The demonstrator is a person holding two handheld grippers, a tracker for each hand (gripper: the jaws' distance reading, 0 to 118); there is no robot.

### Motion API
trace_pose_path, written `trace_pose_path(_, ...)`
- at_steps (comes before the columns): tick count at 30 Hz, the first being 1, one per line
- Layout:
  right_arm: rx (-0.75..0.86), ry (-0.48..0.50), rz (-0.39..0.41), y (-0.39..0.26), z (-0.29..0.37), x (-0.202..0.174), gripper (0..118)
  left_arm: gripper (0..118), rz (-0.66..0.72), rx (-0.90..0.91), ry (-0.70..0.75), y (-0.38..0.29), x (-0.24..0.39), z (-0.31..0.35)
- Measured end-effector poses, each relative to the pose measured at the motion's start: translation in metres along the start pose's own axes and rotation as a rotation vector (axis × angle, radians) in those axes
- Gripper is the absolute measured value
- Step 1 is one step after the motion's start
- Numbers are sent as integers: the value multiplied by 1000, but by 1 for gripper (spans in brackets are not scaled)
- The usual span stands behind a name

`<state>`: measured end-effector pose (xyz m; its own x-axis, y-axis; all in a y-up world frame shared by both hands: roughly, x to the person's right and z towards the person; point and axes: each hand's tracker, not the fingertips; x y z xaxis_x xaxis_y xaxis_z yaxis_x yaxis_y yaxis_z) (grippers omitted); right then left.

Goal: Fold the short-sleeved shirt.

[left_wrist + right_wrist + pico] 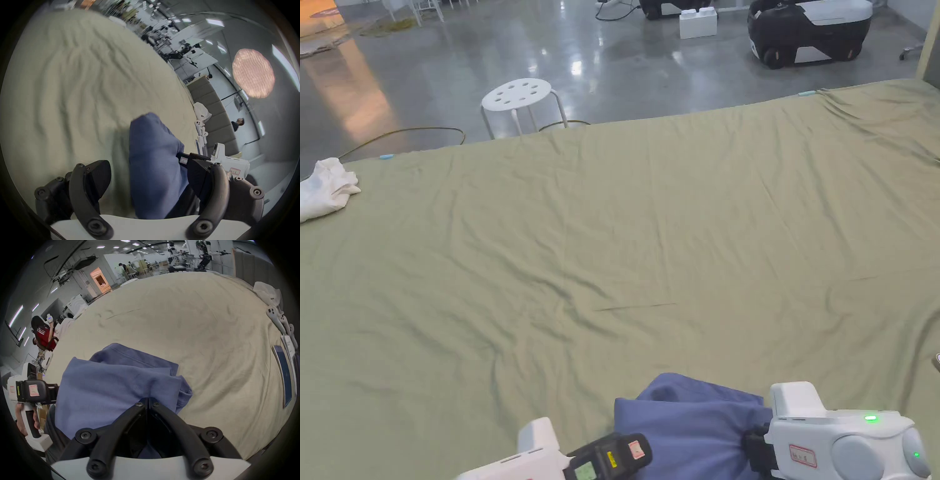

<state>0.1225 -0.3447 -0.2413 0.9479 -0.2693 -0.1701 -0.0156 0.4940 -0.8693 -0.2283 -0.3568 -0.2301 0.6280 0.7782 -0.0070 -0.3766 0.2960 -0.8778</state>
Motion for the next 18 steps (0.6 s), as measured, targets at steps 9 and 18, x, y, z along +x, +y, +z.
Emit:
trace_pose_path(9,148,136,-74,-10,49,-2,0,17,9,58,15,18,-3,17)
trace_pose_path(18,159,178,-229,-34,63,25,0,17,-8,232,560,126,-129,245)
